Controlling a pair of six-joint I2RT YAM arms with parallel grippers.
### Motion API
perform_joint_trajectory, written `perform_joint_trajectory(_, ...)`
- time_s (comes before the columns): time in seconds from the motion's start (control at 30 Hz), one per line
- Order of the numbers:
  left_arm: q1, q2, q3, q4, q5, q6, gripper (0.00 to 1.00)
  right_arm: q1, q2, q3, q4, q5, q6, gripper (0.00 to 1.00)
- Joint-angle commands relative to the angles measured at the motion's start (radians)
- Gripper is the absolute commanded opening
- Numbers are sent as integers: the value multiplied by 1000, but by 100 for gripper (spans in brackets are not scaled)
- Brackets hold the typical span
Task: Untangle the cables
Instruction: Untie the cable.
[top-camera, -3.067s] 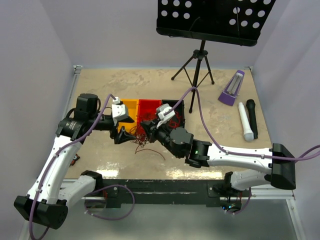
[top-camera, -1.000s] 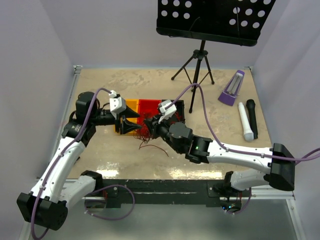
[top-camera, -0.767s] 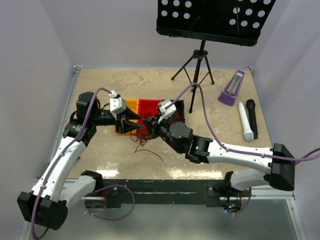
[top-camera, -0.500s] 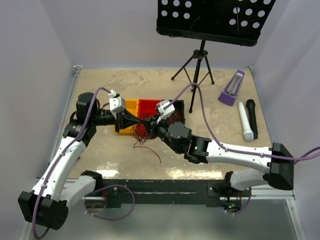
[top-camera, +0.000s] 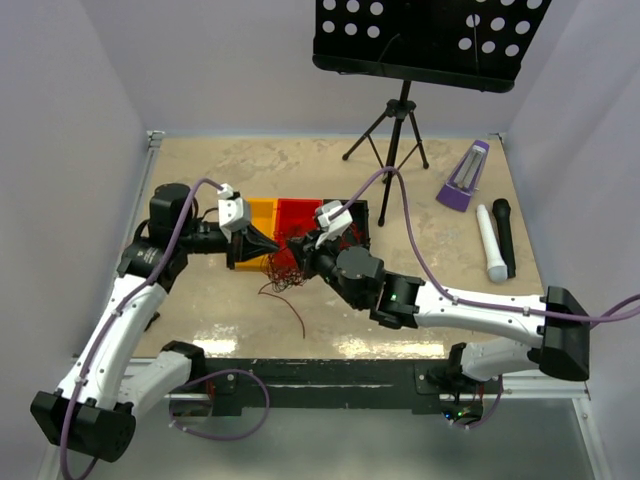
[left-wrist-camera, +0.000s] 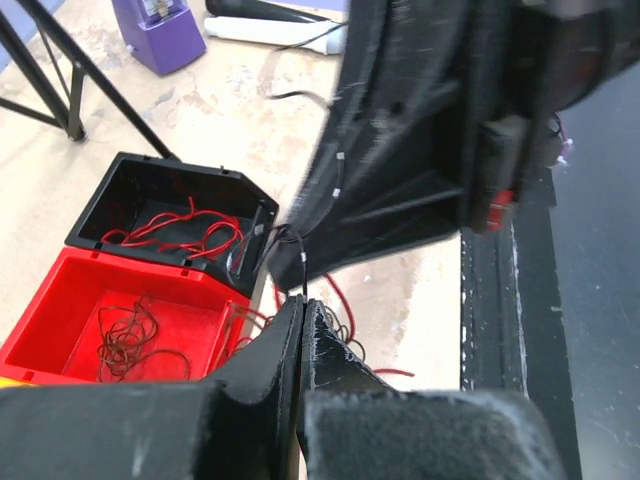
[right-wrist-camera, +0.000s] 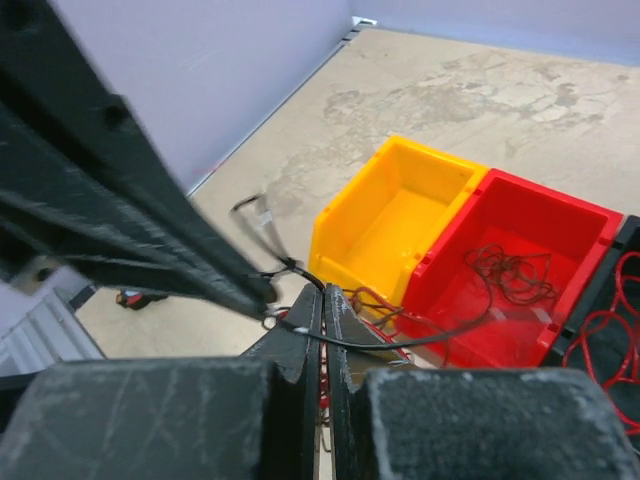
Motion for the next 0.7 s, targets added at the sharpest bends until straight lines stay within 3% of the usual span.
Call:
perform_joint_trajectory(0.0,-10,-57,108,-161,48,93,0,-33,-58,-14,10,70,0,0)
perform_joint_trajectory(0.23,-10,-129,142,-319,-2,191,0,-110,-93,-25,-10,67,-2,0)
perform_joint_trajectory(0.47,-10,-172,137,-337,-15,194,0,-144,-98,-23,-43,86,24,0)
perform_joint_trajectory(0.67,-10,-168,165,-468,-32,332,0,-162,-103,15,-73,150,24,0)
